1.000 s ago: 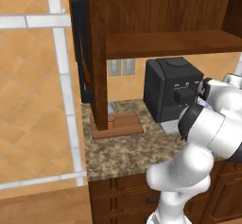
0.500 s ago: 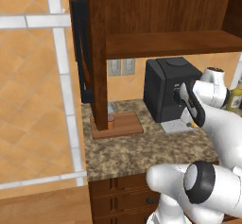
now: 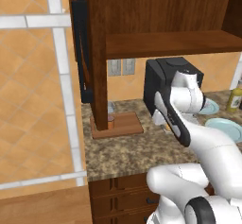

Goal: From the different types of pastries on the counter, select a croissant and place it on the cutting board. Then retrieve a jar of jam from the cabinet and place it alongside the croissant on the cutting board.

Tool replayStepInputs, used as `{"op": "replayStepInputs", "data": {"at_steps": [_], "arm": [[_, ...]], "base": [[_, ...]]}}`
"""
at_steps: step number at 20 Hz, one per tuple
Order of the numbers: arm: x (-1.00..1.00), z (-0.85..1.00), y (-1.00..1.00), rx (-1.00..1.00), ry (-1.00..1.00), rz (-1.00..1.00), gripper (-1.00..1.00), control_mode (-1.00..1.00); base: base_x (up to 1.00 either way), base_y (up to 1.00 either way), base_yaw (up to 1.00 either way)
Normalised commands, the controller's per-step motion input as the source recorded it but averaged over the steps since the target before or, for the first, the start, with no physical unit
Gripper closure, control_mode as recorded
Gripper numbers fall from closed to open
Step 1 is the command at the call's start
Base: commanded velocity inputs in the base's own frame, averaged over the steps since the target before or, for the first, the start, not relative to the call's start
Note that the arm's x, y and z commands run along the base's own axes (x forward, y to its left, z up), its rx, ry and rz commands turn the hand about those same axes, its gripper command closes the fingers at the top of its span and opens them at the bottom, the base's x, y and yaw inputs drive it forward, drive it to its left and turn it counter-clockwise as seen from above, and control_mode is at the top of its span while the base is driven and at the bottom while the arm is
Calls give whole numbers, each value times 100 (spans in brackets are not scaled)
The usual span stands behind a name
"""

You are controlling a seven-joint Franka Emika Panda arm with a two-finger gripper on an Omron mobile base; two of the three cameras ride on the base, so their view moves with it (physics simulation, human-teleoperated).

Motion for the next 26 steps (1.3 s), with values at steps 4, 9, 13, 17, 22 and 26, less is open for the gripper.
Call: {"op": "replayStepInputs", "data": {"at_steps": [4,9,13,17,22,26], "arm": [[68,9,37,2,17,-4,100,-100],[100,38,0,5,18,0,100,-100],[44,0,44,0,10,-2,100,-100],[2,-10,23,2,0,1,100,-100],[68,-60,53,-1,4,-4,100,-100],[29,-21,20,1,4,-1,100,-100]], "base": [[0,0,0],[0,0,0],[0,0,0],[0,0,0],[0,0,0],[0,0,0]]}}
